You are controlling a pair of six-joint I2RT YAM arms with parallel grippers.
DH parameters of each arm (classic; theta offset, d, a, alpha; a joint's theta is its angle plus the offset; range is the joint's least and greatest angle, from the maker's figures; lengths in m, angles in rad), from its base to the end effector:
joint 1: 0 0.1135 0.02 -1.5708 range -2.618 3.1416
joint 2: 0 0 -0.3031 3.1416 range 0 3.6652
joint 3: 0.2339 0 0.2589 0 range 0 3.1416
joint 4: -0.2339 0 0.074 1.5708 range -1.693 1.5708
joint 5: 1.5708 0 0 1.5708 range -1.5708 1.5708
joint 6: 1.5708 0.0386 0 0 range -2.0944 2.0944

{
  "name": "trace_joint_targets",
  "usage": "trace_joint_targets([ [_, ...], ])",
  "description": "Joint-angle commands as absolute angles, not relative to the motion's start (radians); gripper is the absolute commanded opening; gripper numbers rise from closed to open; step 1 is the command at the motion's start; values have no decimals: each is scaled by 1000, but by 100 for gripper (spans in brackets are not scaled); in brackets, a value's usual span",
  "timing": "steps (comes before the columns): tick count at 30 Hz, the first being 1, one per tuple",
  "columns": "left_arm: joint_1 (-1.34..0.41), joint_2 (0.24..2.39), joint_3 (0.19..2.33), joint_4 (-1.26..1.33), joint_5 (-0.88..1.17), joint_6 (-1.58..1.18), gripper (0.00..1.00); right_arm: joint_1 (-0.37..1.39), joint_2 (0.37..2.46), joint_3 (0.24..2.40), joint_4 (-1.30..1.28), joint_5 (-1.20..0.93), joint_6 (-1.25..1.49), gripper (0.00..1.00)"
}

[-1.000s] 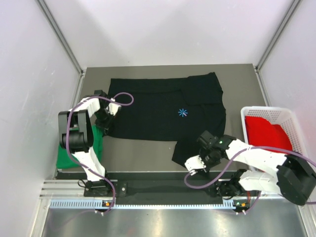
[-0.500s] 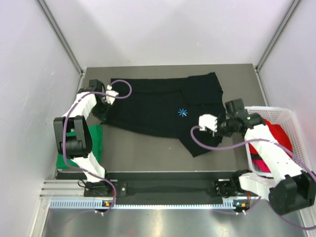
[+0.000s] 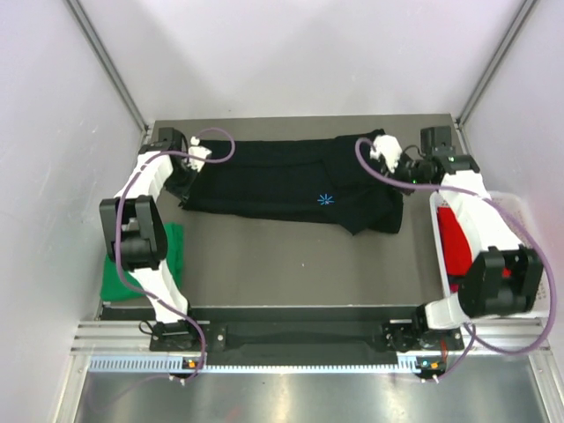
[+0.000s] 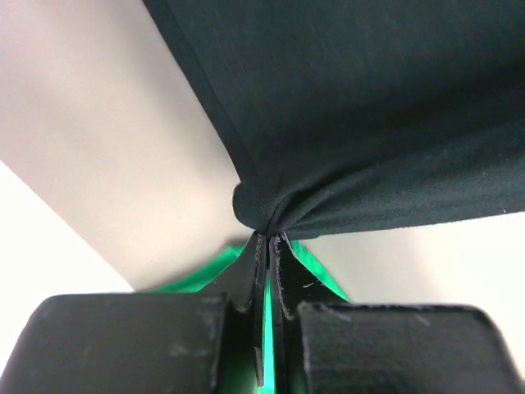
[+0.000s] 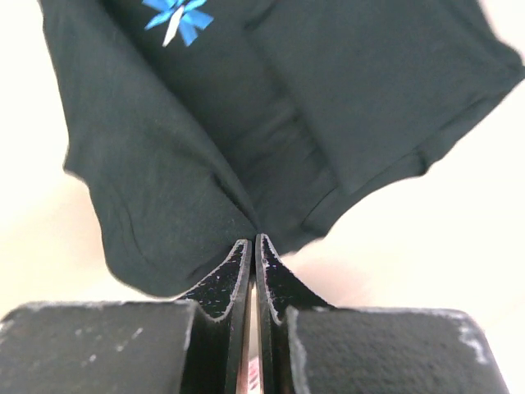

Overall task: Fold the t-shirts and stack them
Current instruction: Fold the tshirt

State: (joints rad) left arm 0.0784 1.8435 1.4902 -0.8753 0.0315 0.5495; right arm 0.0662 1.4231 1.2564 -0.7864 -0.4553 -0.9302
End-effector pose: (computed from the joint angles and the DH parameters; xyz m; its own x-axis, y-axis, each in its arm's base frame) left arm 0.3953 0.0298 0.2685 -0.8362 0.4579 -0.3017 0.4327 0.8890 0.1499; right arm 0.2949 0.0366 0.3421 -0.2348 -0.7372 -0.6336 -0.8395 0.4823 -0.2501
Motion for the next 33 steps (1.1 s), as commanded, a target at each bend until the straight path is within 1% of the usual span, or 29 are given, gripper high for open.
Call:
trace_joint_targets([
  [1,81,1903,1592,-864,12,561,0,41,1537,1392,-664,-508,-783,0],
  [7,77,2095,1825,-914,28,549,0,20,1759,1584,-612,-495,-641,0],
  [11,74,2190,1988,-949,9,549,0,12,1853,1667,-559,-485,-586,0],
  [14,71,2247,2061,-957,9,545,0,14,1925,1739,-543,-476,-555,0],
  [18,58,2281,2083,-913,9,558,0,14,2008,1837,-535,-471,-526,0],
  [19,48,2293,2088,-910,-27,564,0,14,2034,1851,-537,-471,-520,0],
  [25,28,2321,2105,-871,-69,580,0,14,2111,1940,-537,-453,-502,0],
  [33,23,2379,2186,-856,-101,577,0,15,2210,2058,-554,-437,-485,0],
])
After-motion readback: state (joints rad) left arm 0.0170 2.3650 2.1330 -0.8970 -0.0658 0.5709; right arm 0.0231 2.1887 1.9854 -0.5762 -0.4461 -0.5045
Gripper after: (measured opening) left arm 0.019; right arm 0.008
